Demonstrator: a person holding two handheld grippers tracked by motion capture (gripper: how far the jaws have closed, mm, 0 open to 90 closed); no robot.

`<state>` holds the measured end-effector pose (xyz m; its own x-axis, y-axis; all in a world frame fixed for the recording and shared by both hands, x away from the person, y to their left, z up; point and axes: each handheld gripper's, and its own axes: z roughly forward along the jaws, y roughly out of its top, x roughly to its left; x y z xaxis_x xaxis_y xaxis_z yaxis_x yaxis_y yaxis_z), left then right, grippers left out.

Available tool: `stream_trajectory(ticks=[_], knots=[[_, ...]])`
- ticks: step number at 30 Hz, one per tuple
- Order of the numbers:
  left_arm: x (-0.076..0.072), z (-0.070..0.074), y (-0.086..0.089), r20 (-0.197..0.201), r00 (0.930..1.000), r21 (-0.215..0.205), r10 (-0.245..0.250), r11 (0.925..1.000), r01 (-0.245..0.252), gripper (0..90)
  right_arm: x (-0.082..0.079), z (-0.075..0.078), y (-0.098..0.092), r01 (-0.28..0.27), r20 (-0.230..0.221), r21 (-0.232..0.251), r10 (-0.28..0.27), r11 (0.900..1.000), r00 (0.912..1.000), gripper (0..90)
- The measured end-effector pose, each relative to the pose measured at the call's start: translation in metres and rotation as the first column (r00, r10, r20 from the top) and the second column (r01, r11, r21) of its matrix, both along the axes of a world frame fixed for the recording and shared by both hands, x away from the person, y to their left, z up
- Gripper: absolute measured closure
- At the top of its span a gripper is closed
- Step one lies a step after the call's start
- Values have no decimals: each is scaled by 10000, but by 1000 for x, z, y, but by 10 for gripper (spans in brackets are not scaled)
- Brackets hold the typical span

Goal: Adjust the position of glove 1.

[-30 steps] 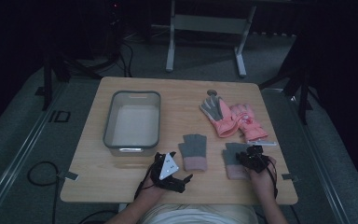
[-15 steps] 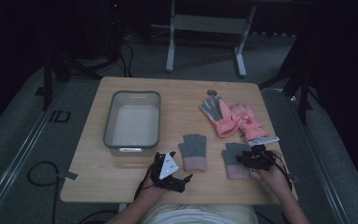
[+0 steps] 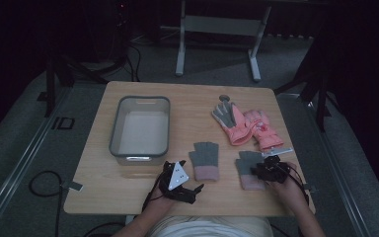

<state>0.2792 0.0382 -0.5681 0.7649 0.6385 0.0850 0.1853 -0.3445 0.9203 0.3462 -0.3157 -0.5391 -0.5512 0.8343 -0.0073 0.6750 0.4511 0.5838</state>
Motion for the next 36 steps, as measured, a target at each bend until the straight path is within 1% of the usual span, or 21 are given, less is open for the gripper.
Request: stream_trajectory(ticks=[3, 5, 7, 11, 14, 16, 18, 21, 22, 23, 24, 25, 29, 31, 33, 36], knots=[[0, 0, 0, 4, 10000, 12, -19, 10000, 19, 0, -1, 0, 2, 131, 125, -157, -129, 9998, 9998, 669], [0, 0, 0, 33, 10000, 59, -30, 10000, 30, 0, -1, 0, 4, 236, 134, -303, -232, 9993, 9996, 737], [-1, 0, 0, 73, 10000, 84, -27, 10000, 26, 0, -2, 1, 6, 335, 186, -457, -327, 9984, 9993, 783], [-1, 0, 0, 53, 10000, 48, -24, 10000, 24, 0, -4, 0, 9, 546, 374, -527, -527, 9971, 9979, 815], [0, 0, 0, 13, 10000, 28, -24, 10000, 24, 0, -4, 1, 7, 758, 337, -269, -749, 9968, 9966, 838], [0, 0, 0, 15, 10000, 29, -25, 10000, 25, 0, -6, 7, 5, 883, 347, -83, -880, 9961, 9955, 849], [0, 0, 0, 16, 10000, 65, -34, 10000, 34, 0, -8, 17, 4, 935, 519, 311, -950, 9951, 9941, 851], [0, 0, 0, 31, 10000, 73, -25, 10000, 25, 0, -9, 33, 4, 946, 756, 708, -999, 9930, 9921, 852], [0, 0, 0, 25, 10000, 63, -28, 10000, 28, 0, -10, 40, 5, 921, 842, 815, -990, 9924, 9915, 852], [0, 0, 0, 25, 10000, 63, -28, 10000, 28, 0, -10, 40, 5, 921, 842, 815, -990, 9924, 9915, 852], [0, 0, 0, 31, 10000, 56, -29, 10000, 28, 0, -11, 52, 8, 795, 1062, 999, -901, 9918, 9903, 852], [0, 0, 0, 33, 10000, 41, -30, 10000, 30, 0, -12, 59, 10, 669, 1159, 1133, -801, 9913, 9900, 852], [0, 0, 0, 39, 10000, 37, -26, 10000, 26, 0, -11, 88, 20, 261, 1834, 1230, -485, 9921, 9818, 852], [0, 0, 0, 62, 10000, 55, -45, 10000, 45, 0, -9, 101, 24, 102, 2067, 1287, -369, 9916, 9777, 852], [0, 0, 0, 67, 10000, 57, -45, 10000, 44, 0, -7, 112, 31, -87, 2315, 1261, -209, 9920, 9726, 852], [-1, 0, 0, 91, 10000, 45, -41, 10000, 40, 0, -3, 125, 43, -389, 2547, 1248, 59, 9914, 9670, 853]])
